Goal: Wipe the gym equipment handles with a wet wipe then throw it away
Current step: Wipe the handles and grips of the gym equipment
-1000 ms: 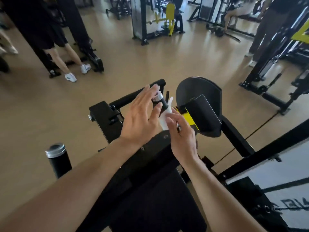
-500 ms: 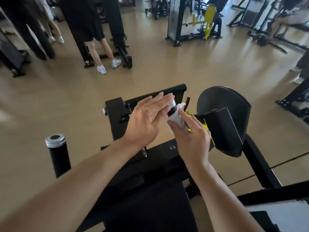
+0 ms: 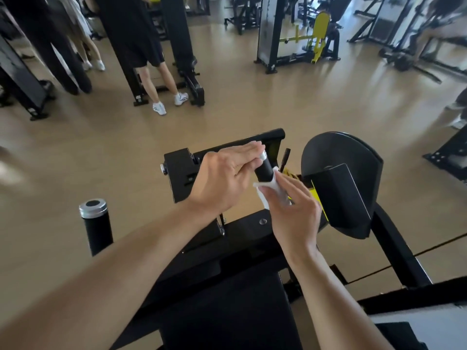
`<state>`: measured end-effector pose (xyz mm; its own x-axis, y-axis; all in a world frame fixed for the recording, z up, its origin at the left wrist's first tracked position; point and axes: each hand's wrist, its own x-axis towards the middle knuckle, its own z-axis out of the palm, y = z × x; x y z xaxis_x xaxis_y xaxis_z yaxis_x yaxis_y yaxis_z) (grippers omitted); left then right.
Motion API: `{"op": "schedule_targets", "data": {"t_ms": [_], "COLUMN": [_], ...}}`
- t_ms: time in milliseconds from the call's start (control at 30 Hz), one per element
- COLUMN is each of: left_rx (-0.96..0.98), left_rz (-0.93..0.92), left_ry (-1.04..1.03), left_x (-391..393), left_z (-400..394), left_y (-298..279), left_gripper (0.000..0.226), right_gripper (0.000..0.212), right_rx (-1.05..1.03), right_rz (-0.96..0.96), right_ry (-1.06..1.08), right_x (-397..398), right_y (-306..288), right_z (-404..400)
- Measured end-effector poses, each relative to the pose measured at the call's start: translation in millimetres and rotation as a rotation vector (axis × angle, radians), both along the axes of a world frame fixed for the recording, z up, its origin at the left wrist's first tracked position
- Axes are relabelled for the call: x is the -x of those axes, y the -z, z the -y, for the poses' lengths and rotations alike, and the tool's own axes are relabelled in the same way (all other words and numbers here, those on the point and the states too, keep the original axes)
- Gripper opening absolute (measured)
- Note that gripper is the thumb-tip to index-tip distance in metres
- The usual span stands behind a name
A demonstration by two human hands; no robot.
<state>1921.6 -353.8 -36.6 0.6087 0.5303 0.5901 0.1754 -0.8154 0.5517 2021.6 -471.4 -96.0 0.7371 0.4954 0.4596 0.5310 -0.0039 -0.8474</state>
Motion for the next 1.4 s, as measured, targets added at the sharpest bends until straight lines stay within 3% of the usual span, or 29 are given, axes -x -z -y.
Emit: {"op": "schedule_targets", "data": {"t_ms": [167,367,600,800,1000,1200,1300,1400], "left_rx": [0.038,0.073,0.158,0.157,0.174,0.205,0.200,0.228], "left_rz": [-0.113,-0.142,-0.287,-0.259,-0.217,-0.196,-0.192,-0.184], "left_ry": [0.041,0.020,0.024,0.035,0.021,0.047,0.046,0.045], "left_x": [2,1,-5,-4,-6,-3,-4,-5], "left_z": [-6,-5,-14,-11,-6,-8,-9,-9], "left_y": [-27,-27,-51,-42,-46,-42,-41,-42], "left_gripper": [0.022,0.021,0.020,0.020,0.018,0.022,0.022,0.020], "right_gripper": [0.042,0.055,0.049,0.052,0.043,0.053,0.054,0.050], "right_rx": [-0.090,0.084,-0.072,0.065,-0.039,0.138,0.201,0.122], "right_rz": [0.021,-0.011,0.002,0.055,0.055,0.298,0.253,0.130], "right_ry": [-0.042,0.003,0.000,0.062,0.092,0.218,0.235,0.171], "right_x": [0,-1,2,1,12,11,13,14], "right_y": [-31,12,-23,17,-29,9,17,-6], "right_z": [-22,3,-22,4,-36,-14,-3,-16]}}
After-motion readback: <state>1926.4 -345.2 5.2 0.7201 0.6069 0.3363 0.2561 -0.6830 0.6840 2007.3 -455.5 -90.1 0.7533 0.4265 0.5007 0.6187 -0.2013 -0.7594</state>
